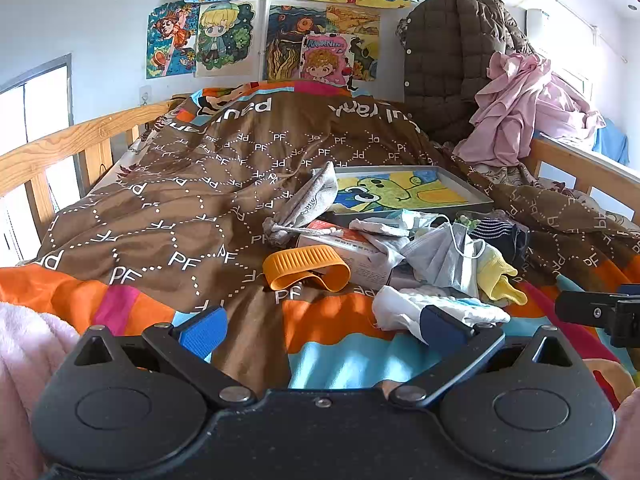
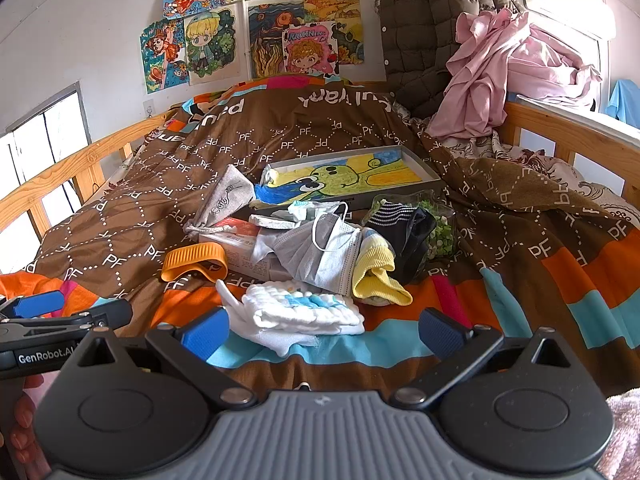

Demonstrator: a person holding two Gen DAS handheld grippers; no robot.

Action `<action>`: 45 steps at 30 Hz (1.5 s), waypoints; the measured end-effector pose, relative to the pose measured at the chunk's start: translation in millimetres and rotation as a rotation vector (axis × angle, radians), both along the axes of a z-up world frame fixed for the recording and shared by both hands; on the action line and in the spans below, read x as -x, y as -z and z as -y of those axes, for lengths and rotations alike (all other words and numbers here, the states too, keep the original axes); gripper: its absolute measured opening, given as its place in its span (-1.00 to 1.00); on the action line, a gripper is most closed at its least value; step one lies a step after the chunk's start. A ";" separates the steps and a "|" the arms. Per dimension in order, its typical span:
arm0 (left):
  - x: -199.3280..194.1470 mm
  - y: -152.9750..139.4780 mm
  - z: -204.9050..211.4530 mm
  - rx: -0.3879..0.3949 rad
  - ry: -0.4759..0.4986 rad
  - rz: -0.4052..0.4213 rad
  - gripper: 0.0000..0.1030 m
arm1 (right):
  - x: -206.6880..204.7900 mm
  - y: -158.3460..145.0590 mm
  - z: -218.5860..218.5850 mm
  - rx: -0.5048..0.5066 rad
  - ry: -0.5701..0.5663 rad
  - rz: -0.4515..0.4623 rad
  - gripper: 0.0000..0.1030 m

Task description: Organize soft objects

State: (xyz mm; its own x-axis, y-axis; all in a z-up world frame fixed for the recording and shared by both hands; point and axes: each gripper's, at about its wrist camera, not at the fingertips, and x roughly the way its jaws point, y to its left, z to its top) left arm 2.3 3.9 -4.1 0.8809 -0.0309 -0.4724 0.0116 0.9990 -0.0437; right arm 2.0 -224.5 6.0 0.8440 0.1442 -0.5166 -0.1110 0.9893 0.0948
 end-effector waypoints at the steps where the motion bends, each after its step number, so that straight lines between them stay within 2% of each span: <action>1: 0.0 0.0 0.0 -0.001 -0.001 0.000 0.98 | 0.0 0.0 0.1 0.000 0.000 0.000 1.00; 45: -2.8 -0.5 0.8 -0.001 -0.016 -0.012 0.98 | -0.2 0.4 -6.1 0.003 -0.010 -0.008 1.00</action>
